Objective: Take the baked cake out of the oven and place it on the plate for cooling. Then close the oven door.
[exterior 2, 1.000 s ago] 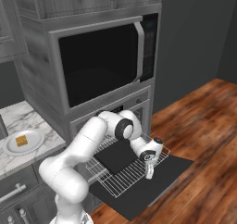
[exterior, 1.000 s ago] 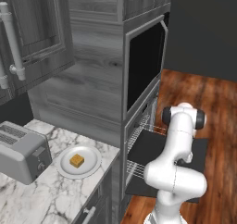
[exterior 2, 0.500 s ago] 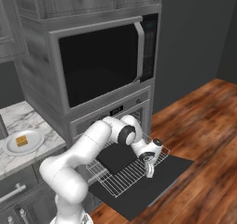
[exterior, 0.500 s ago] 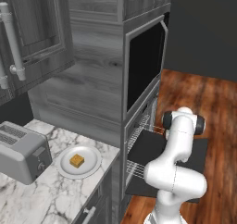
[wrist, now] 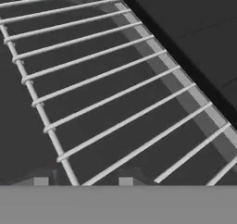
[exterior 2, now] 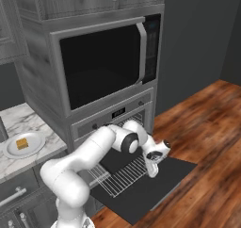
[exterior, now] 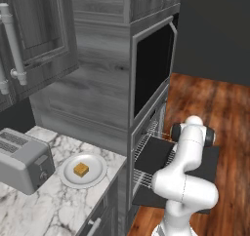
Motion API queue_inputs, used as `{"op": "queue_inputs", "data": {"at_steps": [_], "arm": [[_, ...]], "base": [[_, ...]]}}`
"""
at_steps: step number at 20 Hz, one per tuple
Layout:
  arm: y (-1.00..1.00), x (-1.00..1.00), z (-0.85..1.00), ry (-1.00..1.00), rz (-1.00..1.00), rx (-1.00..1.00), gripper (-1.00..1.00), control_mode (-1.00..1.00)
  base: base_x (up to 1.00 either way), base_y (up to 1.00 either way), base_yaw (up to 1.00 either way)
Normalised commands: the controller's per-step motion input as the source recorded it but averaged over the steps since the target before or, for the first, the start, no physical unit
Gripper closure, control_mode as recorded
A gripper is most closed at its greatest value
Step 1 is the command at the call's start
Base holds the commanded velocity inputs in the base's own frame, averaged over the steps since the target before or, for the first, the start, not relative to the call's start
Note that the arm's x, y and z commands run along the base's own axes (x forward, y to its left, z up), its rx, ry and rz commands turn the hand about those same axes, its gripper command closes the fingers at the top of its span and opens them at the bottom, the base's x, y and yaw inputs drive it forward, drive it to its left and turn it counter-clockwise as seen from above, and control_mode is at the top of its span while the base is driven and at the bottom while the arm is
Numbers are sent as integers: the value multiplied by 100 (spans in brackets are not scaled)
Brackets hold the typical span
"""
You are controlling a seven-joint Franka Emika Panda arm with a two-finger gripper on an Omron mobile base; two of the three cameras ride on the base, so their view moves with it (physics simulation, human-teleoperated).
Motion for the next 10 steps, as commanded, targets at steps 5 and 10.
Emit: {"op": "queue_inputs", "data": {"at_steps": [5,10], "arm": [[65,4,-44,-21,7,0,-100,-100],[84,0,-47,-33,1,0,-100,-100]], "base": [[0,0,0],[0,0,0]]}}
